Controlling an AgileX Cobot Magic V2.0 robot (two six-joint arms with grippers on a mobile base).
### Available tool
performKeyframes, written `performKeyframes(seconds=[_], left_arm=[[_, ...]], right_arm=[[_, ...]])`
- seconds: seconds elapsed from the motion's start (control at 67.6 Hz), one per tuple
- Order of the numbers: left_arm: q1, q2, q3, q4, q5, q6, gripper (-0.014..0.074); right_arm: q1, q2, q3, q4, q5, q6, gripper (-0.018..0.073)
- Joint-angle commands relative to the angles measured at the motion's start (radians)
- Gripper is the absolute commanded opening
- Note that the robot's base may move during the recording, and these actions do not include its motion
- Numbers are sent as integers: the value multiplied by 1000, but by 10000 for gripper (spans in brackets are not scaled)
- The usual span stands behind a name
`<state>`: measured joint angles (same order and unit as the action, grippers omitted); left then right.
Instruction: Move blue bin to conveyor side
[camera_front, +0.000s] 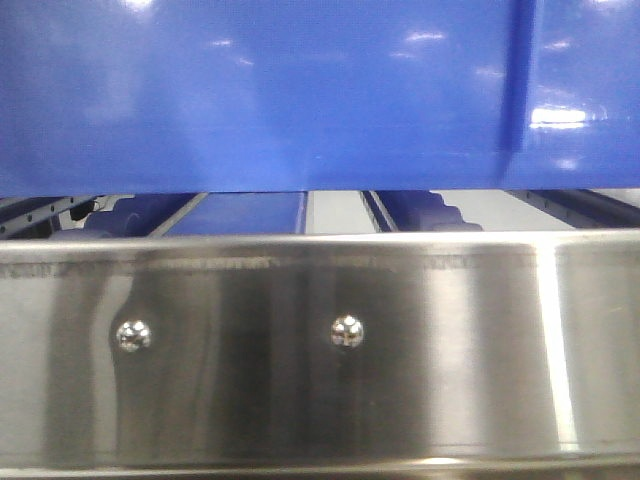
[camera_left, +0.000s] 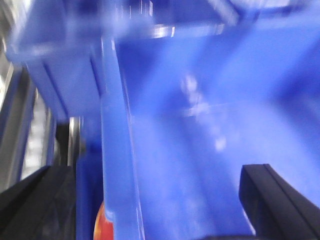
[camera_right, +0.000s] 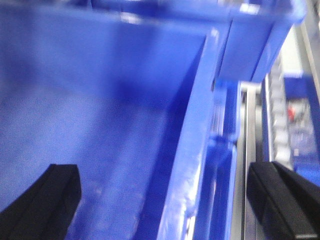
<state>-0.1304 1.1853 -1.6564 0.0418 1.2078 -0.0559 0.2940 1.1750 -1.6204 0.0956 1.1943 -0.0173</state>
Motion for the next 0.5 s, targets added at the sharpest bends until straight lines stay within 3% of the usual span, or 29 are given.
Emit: performKeyframes(seconds=[0.0,0.118,0.296,0.488], left_arm=[[-7,48,-63,20,13,-9,568],[-7,98,-94,47,13,-33,568],[-7,146,-101,99,13,-42,568],[53,160,-101,102,13,-46,568]], right_arm=[[3,54,-68,-7,27,17,559],[3,110,-102,-14,27,67,559],[3,153,-104,-109,27,118,559],[4,156,-104,-113,27,133,559]])
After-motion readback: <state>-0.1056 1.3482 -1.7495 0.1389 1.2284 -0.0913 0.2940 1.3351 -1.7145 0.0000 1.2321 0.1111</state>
